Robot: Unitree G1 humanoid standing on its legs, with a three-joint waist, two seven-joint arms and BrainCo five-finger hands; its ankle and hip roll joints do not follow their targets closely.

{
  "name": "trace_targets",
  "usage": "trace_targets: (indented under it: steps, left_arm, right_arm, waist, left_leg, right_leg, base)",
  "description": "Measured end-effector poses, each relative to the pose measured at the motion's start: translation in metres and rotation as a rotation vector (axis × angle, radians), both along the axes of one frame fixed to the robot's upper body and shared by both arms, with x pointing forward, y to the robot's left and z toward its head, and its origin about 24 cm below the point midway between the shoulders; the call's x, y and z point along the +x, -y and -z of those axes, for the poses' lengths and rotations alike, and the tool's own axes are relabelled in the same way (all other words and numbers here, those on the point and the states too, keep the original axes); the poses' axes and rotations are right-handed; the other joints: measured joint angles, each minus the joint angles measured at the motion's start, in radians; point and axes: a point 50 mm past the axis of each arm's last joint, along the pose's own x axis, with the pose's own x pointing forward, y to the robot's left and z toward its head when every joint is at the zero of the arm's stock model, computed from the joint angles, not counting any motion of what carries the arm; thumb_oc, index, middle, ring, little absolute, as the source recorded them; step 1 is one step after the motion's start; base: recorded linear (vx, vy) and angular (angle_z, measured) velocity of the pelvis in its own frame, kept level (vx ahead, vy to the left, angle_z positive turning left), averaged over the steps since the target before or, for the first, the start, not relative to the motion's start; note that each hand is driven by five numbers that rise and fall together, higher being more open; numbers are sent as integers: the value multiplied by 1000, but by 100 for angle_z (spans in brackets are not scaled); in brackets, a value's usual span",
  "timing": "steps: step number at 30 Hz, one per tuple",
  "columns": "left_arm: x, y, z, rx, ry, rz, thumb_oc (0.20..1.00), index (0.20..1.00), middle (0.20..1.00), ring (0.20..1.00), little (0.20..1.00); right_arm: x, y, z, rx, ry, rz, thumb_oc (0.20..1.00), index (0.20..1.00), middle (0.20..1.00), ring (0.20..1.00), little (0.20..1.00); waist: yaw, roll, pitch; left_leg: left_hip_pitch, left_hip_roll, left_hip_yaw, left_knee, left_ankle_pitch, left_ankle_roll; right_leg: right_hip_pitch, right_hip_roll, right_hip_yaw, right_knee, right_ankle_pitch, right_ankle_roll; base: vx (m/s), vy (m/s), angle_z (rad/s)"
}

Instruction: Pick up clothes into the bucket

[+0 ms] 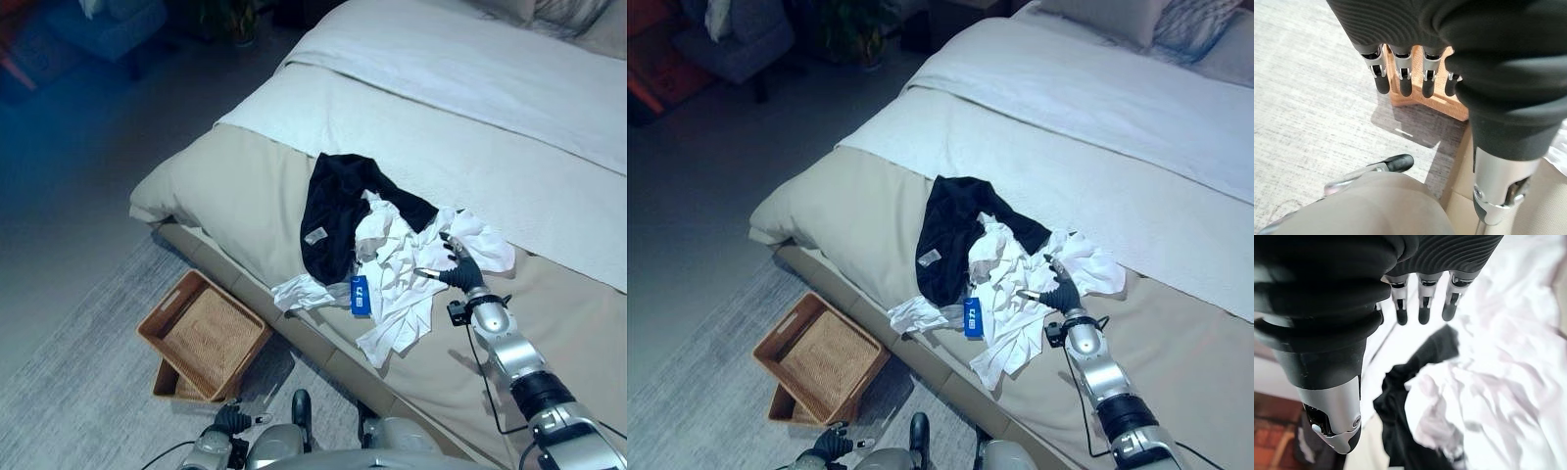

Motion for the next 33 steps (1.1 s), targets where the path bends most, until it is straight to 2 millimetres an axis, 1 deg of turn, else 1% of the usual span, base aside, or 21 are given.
trace_targets:
  steps: [2, 4, 6, 8, 11, 12, 14, 17, 20, 24, 25, 28, 30, 31, 33]
  left_arm:
    - [5, 0, -2, 20, 24, -8, 1000, 1000, 1000, 1000, 1000]
    - [15, -1, -6, 41, 55, -13, 1000, 1000, 1000, 1000, 1000]
    - [20, -1, -8, 52, 83, -18, 1000, 1000, 1000, 1000, 1000]
    - [25, 0, -11, 61, 104, -24, 1000, 1000, 1000, 1000, 1000]
    - [26, 2, -11, 65, 110, -28, 1000, 1000, 1000, 1000, 1000]
    - [28, 2, -12, 62, 116, -34, 1000, 1000, 1000, 1000, 1000]
    - [33, 3, -13, 66, 127, -27, 1000, 1000, 1000, 1000, 1000]
    - [37, 3, -15, 74, 137, -34, 1000, 1000, 1000, 1000, 1000]
    - [45, 4, -18, 76, 159, -40, 1000, 1000, 1000, 1000, 1000]
    - [54, 6, -22, 71, 191, -42, 1000, 1000, 1000, 1000, 1000]
    - [62, 9, -27, 60, 223, -43, 1000, 1000, 1000, 1000, 1000]
    - [74, 14, -34, 43, 276, -44, 1000, 1000, 1000, 1000, 1000]
    - [82, 21, -39, 31, 318, -19, 1000, 1000, 1000, 1000, 1000]
    - [88, 26, -42, 25, 337, 0, 1000, 1000, 1000, 1000, 1000]
    - [94, 31, -45, 14, 356, 8, 1000, 1000, 1000, 1000, 1000]
  right_arm:
    - [10, 9, -14, -110, 65, 55, 1000, 1000, 1000, 1000, 1000]
    - [13, 21, -17, -197, 74, 120, 1000, 1000, 1000, 1000, 1000]
    - [17, 29, -19, -264, 76, 172, 1000, 1000, 1000, 1000, 1000]
    - [22, 38, -22, -310, 74, 238, 1000, 1000, 1000, 1000, 1000]
    - [21, 47, -19, -334, 49, 297, 1000, 1000, 1000, 1000, 1000]
    - [23, 51, -20, -345, 41, 328, 1000, 1000, 1000, 1000, 1000]
    - [27, 54, -23, -352, 42, 358, 1000, 1000, 1000, 1000, 1000]
    - [33, 61, -27, -362, 25, 414, 1000, 1000, 1000, 1000, 1000]
    - [39, 64, -37, -370, 44, 454, 1000, 1000, 1000, 1000, 1000]
    - [47, 65, -47, -372, 54, 471, 1000, 1000, 1000, 1000, 1000]
    - [48, 69, -51, -392, 54, 484, 1000, 1000, 1000, 1000, 1000]
    - [51, 70, -57, -401, 61, 500, 1000, 1000, 1000, 1000, 1000]
    - [56, 74, -66, -408, 61, 525, 1000, 1000, 1000, 1000, 1000]
    - [59, 77, -77, -413, 74, 543, 1000, 1000, 1000, 1000, 1000]
    - [62, 79, -88, -419, 103, 548, 1000, 1000, 1000, 1000, 1000]
  waist:
    - [12, 5, 20]
    - [26, 8, 43]
    - [30, 11, 56]
    - [45, 15, 84]
    - [48, 19, 97]
    - [48, 21, 107]
    - [49, 22, 138]
    - [49, 26, 155]
    - [49, 27, 186]
    - [49, 28, 200]
    - [49, 31, 213]
    - [49, 33, 234]
    - [51, 40, 239]
    - [49, 49, 244]
    - [51, 56, 247]
  left_leg:
    - [-29, -4, -9, 0, 9, -2]
    - [-48, -7, -24, 0, 17, -4]
    - [-70, -9, -38, 0, 21, -4]
    - [-84, -13, -40, 0, 26, -3]
    - [-110, -19, -50, 2, 33, -3]
    - [-127, -22, -54, 5, 37, -8]
    - [-136, -25, -55, 10, 38, -7]
    - [-167, -29, -53, 19, 38, -7]
    - [-188, -32, -43, 30, 38, -7]
    - [-225, -34, -23, 39, 38, -7]
    - [-238, -35, -20, 43, 39, -6]
    - [-250, -35, -19, 46, 41, -3]
    - [-277, -37, -23, 45, 47, 2]
    - [-296, -36, -23, 45, 50, 5]
    - [-321, -38, -22, 47, 58, 12]
  right_leg:
    - [-26, -4, -8, 1, 5, 1]
    - [-38, -7, -23, 3, 7, 1]
    - [-54, -9, -36, 2, 7, 1]
    - [-67, -12, -38, 3, 11, 1]
    - [-88, -18, -48, 4, 11, 1]
    - [-102, -21, -51, 4, 13, 1]
    - [-108, -23, -51, 4, 16, 2]
    - [-136, -28, -50, 4, 20, 2]
    - [-156, -32, -43, 7, 23, 0]
    - [-207, -34, -22, 32, 23, 0]
    - [-223, -36, -20, 40, 23, 0]
    - [-240, -37, -20, 52, 23, 0]
    - [-269, -40, -21, 60, 23, 0]
    - [-297, -41, -20, 74, 23, 0]
    - [-330, -44, -20, 95, 23, 0]
  base:
    - [-45, 19, 13]
    - [-37, 14, 21]
    - [-23, 14, 21]
    - [-39, 13, 5]
    - [-66, 21, 11]
    - [-55, 13, 8]
    - [-48, 22, 4]
    - [-9, 6, -1]
    - [-24, 25, -5]
    - [-24, 22, -15]
    - [-19, -5, -8]
    - [-1, -3, -1]
    - [0, 0, 0]
    - [0, 0, 0]
    - [-18, 1, 0]
